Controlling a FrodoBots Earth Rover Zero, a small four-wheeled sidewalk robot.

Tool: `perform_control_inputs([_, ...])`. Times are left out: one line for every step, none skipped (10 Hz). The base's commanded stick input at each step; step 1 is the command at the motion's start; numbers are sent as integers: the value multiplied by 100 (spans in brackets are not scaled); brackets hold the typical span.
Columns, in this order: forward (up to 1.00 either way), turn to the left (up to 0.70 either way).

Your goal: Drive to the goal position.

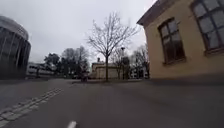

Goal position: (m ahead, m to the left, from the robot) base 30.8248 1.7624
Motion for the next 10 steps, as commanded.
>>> perform_control_inputs([0, 0])
perform_control_inputs([0, 0])
perform_control_inputs([0, 0])
perform_control_inputs([0, 0])
perform_control_inputs([0, 0])
perform_control_inputs([60, 1])
perform_control_inputs([100, 7])
perform_control_inputs([100, 29])
perform_control_inputs([100, 41])
perform_control_inputs([100, 41])
